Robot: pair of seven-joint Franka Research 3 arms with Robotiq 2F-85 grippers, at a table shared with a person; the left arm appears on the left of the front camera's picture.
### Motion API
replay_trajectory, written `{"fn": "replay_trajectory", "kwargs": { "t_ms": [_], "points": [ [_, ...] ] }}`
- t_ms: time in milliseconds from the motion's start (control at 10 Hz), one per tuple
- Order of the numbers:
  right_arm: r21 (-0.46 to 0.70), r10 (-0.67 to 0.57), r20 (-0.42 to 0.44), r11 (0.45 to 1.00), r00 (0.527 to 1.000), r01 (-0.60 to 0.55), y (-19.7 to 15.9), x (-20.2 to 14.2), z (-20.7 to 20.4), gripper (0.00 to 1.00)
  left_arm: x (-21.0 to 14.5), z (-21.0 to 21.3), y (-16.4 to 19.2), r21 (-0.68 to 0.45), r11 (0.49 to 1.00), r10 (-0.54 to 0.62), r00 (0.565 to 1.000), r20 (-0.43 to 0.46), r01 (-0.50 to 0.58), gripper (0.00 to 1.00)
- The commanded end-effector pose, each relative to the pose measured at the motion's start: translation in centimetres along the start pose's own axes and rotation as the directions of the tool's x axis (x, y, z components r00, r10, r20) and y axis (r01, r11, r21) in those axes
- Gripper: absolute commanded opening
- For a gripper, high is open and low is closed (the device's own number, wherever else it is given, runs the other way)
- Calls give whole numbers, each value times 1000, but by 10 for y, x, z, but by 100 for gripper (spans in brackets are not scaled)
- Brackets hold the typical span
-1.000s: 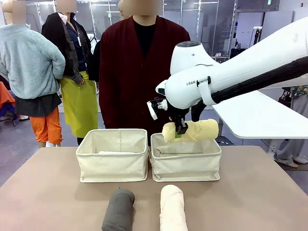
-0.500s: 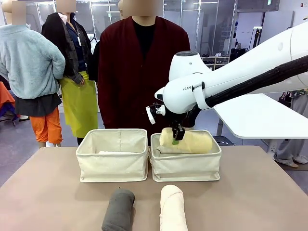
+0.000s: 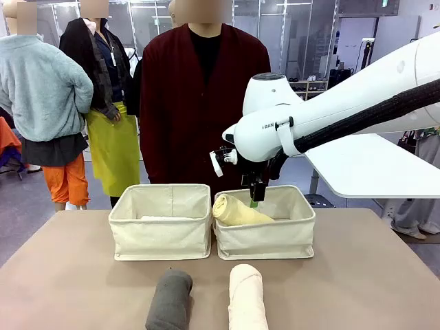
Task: Divide the towels into two baskets.
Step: Pick up one hotel-folded towel from the bottom of the table and place it in the Fabric basket indicated by the person.
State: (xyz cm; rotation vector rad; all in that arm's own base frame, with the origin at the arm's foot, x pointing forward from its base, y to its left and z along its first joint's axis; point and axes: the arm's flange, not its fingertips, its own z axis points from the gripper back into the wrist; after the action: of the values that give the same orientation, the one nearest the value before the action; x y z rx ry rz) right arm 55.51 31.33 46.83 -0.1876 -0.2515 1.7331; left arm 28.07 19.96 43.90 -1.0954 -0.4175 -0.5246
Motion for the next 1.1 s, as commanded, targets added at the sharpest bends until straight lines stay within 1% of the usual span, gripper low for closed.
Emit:
{"fn": "replay_trajectory", "kwargs": {
  "t_ms": [0, 100, 200, 1000],
  "points": [
    [-26, -29, 17, 999, 999, 30, 12, -3, 8, 100, -3, 2, -2, -12, 1000, -16, 1000, 10, 16, 100],
    [-56, -37, -9, 998, 999, 36, 23, -9, 14, 100, -3, 2, -2, -12, 1000, -16, 1000, 10, 16, 100],
    [-5, -1, 0, 1000, 1000, 1, 0, 0, 3, 100, -3, 2, -2, -12, 1000, -16, 1000, 10, 16, 100],
    [-5, -1, 0, 1000, 1000, 1, 0, 0, 3, 100, -3, 2, -2, -12, 1000, -16, 1000, 10, 16, 100]
  ]
}}
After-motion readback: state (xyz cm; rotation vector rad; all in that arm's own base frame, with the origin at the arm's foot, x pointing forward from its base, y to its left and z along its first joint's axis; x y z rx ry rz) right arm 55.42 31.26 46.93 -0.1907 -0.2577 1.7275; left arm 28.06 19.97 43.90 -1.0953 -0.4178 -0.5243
